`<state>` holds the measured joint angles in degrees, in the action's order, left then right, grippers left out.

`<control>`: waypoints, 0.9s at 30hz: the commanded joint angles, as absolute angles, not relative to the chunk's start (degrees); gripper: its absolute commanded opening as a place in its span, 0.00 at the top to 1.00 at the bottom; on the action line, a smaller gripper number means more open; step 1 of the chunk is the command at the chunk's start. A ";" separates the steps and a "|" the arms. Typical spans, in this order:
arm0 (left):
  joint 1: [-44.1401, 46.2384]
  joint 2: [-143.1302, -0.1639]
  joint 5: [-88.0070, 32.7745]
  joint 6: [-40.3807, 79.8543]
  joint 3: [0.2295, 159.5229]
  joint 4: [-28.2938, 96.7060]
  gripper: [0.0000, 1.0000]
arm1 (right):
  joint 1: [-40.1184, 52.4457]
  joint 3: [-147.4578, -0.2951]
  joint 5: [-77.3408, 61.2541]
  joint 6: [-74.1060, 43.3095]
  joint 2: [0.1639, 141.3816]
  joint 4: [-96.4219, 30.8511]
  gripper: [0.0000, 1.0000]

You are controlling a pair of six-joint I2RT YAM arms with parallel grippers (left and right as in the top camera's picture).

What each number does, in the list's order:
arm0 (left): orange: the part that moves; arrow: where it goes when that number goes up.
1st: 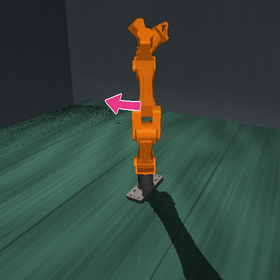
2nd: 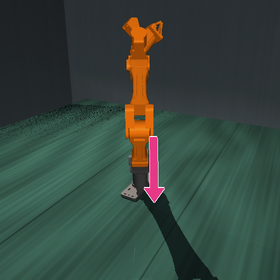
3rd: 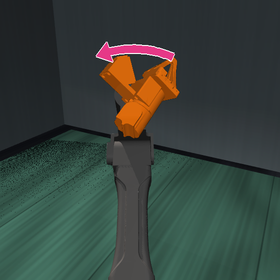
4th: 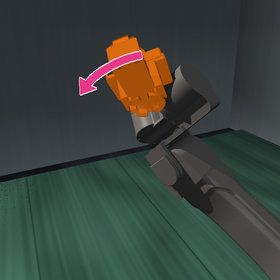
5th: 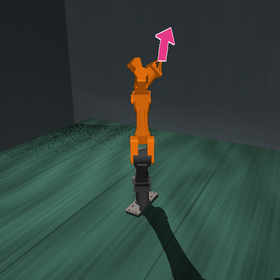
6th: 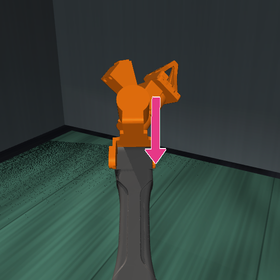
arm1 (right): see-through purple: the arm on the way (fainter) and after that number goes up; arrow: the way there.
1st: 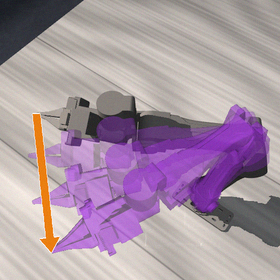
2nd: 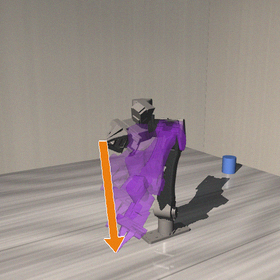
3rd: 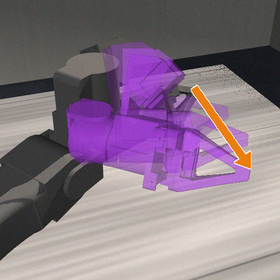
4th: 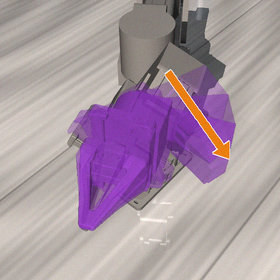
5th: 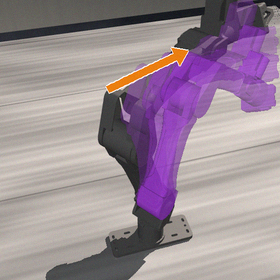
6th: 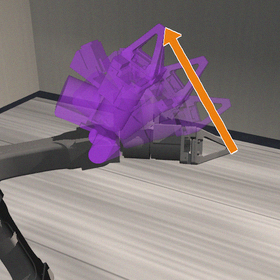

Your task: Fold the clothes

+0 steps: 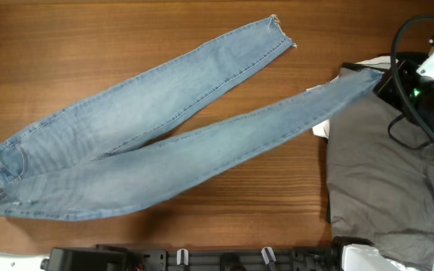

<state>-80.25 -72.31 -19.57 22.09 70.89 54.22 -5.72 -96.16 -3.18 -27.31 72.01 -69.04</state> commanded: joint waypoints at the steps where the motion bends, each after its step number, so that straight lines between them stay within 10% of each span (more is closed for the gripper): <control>1: -80.49 -70.98 -13.47 22.98 72.36 54.41 0.96 | -5.76 -97.25 1.37 -29.36 72.64 -67.64 0.96; 27: -70.65 -96.36 -2.33 24.25 72.34 42.85 0.96 | -1.10 -97.21 -22.46 -38.94 115.07 -16.32 0.94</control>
<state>-71.88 -94.80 -4.43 23.92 71.20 46.74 -0.95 -96.12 -23.83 -38.02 114.59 -18.65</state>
